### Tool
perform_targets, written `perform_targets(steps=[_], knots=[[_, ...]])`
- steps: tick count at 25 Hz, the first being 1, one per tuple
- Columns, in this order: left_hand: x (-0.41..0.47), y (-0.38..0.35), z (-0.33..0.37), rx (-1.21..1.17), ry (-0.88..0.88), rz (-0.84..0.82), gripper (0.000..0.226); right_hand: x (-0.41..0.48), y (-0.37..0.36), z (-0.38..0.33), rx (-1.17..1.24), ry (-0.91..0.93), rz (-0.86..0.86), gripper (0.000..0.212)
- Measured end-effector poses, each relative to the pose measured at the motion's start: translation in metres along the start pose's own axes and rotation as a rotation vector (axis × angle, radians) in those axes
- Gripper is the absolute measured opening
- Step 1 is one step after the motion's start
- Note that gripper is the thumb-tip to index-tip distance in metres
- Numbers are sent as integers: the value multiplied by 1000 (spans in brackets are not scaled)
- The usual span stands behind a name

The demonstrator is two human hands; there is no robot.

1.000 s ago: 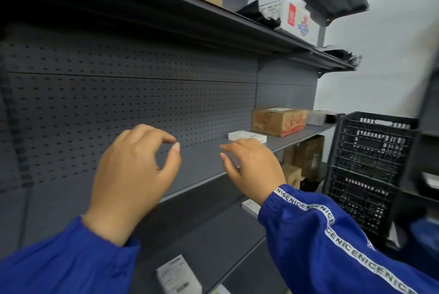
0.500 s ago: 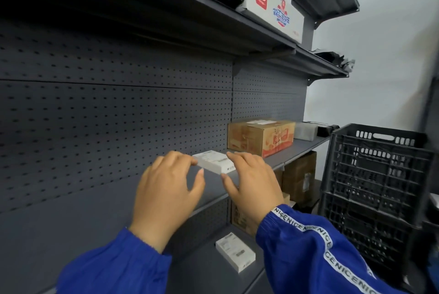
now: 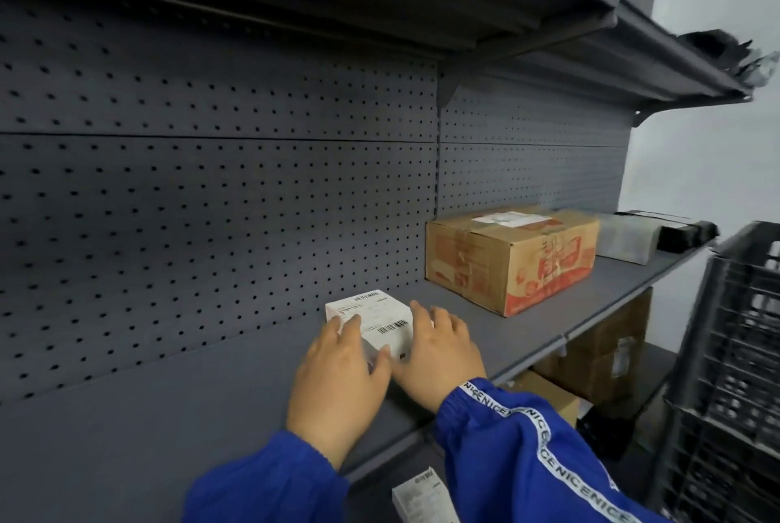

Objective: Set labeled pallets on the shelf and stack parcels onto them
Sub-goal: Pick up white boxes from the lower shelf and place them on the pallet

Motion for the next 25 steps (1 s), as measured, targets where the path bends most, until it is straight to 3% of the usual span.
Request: perform_targets(steps=[6,9,17,20,25], knots=[[37,-73,-24,-219,309,-183,62,48,-47,18,65,48,-308,80],[44,-84,-22,-275,400,-179,63,55,-59,19,73,134,-385,75],[27,-69,10,-301,415,16,49,58,-39,30,318,238,-161,55],[19,-56,18,-341,373,127,41,47,-23,32,391,259,-50,59],[-19,-22,37,-314,310,300,50,-6,13,30,474,359,128,74]])
Point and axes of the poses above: each hand's wrist, its own x-axis towards the middle knuckle, its own y-axis out of the back of the hand, z = x × y, the point moved 9 cm from there along x, towards the middle knuckle, and after that the axes turned 1 degree about z, right-handed, at the moved point
